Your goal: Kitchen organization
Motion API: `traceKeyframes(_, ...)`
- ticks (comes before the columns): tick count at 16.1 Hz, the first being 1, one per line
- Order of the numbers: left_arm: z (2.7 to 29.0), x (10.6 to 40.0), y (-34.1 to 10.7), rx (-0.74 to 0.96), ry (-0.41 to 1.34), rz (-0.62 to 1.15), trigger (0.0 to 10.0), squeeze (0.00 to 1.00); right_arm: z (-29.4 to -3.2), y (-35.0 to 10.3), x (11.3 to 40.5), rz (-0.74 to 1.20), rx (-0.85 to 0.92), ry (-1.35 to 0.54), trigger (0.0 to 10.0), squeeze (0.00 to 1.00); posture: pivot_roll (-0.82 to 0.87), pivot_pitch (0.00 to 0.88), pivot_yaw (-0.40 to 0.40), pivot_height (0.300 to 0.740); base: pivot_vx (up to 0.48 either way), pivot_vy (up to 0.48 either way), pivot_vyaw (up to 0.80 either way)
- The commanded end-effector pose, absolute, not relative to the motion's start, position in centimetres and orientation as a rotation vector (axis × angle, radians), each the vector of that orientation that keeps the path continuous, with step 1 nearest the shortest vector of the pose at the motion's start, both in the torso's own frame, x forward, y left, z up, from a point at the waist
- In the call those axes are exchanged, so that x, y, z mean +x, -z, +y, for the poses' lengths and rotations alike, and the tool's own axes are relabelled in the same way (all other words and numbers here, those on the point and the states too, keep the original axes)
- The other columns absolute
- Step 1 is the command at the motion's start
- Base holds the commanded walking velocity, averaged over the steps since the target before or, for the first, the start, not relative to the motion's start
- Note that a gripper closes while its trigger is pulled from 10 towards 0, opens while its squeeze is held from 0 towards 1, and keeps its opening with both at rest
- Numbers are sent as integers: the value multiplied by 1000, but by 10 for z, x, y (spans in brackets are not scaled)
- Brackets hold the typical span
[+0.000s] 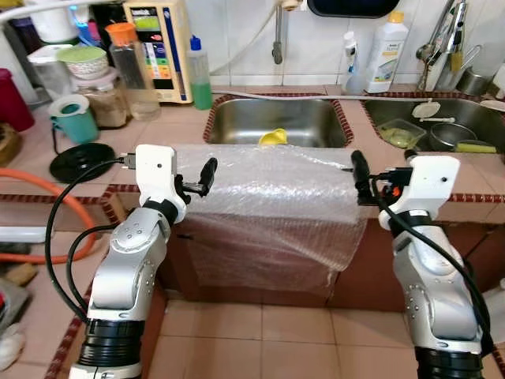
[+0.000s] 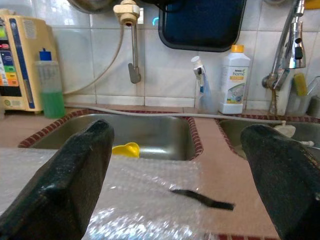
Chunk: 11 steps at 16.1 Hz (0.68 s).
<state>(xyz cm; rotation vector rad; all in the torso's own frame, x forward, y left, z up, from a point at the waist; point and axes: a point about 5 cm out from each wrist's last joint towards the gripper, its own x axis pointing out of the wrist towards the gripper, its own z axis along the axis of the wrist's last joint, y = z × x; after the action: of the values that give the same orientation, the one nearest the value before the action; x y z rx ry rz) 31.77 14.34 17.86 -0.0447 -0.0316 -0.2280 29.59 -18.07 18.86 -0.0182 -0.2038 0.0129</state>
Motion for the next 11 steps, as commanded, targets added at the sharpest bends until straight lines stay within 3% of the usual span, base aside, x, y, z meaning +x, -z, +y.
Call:
traceKeyframes(1,142,316,-182,-44,240,-53,10000,0,-181,-193,296,-218,-24,-10,10000,0,7,0,38,740,0,-480,0)
traceKeyframes(11,139,314,-179,-40,277,-37,10000,0,-181,-192,297,-210,-23,-8,10000,0,8,0,36,740,0,-480,0)
